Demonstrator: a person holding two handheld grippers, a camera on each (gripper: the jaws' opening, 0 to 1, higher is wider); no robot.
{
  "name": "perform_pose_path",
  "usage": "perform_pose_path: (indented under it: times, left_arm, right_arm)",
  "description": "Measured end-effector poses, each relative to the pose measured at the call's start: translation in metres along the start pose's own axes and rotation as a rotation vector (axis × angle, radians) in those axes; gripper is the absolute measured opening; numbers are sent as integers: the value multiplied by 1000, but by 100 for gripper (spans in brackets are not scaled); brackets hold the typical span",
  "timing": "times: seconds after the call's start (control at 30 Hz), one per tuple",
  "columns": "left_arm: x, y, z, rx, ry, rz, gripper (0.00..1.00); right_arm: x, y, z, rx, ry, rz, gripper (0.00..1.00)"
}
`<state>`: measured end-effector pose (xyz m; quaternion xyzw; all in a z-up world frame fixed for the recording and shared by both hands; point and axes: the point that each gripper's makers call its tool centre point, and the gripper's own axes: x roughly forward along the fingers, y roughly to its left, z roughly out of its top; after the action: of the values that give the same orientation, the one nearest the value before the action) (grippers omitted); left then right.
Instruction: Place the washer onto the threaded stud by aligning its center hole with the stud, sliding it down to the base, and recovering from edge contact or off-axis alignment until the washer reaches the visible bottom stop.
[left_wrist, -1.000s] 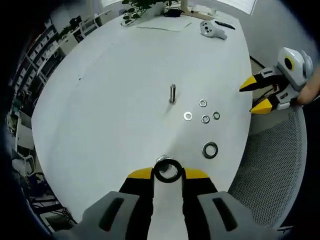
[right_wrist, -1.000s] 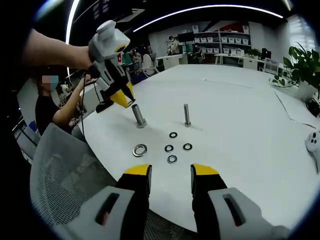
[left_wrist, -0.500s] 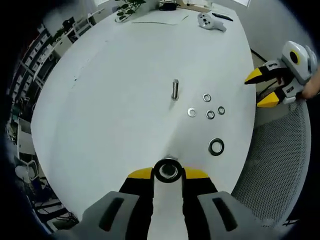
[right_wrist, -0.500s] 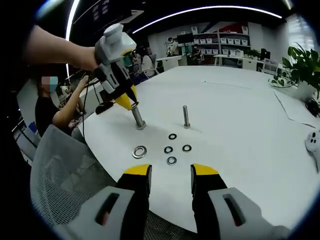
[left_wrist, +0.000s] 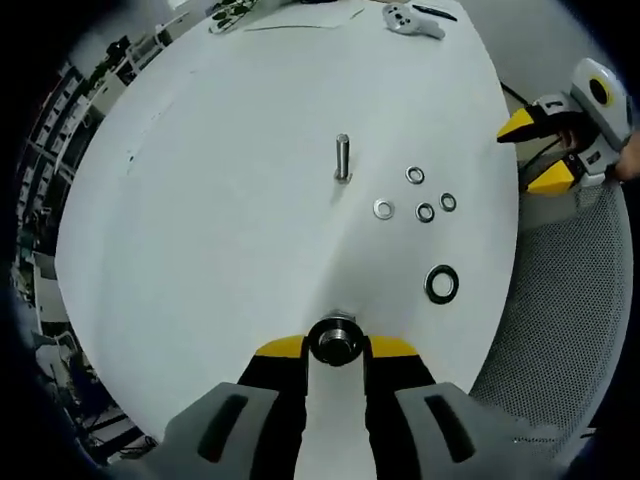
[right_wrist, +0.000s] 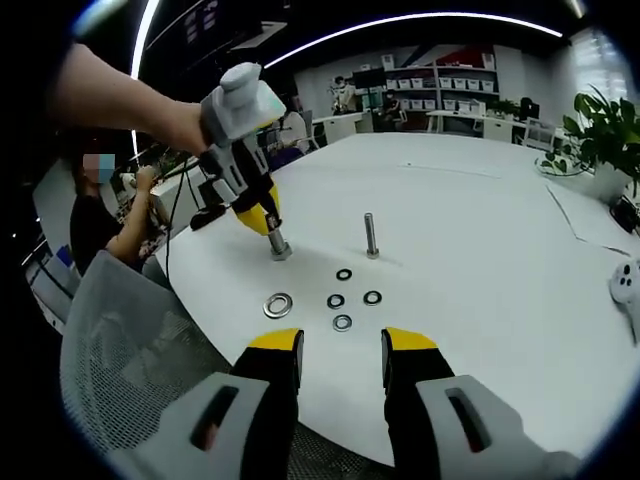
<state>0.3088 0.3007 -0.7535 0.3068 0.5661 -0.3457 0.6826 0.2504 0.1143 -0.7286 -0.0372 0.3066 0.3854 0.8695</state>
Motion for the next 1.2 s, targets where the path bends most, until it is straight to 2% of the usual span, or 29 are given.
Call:
perform_pose_path:
  times: [0.2, 0.5, 0.8, 1.03, 1.2]
  left_arm:
    - [16, 3, -3, 9, 26, -12, 19]
    - [29, 2, -8, 18, 44, -13, 19]
    - [31, 6, -8, -7, 6, -18, 20]
    - [31, 5, -9, -15, -3, -15, 20]
    - [28, 5, -7, -43, -32, -6, 25]
  right_arm:
    - [1, 0, 1, -2, -5, -6, 34]
    - [2, 0, 1, -9, -7, -8, 34]
    - [5, 2, -1, -17, 8, 0, 34]
    - [5, 3, -3, -23, 16, 3, 34]
    - [5, 3, -4, -26, 17, 5, 34]
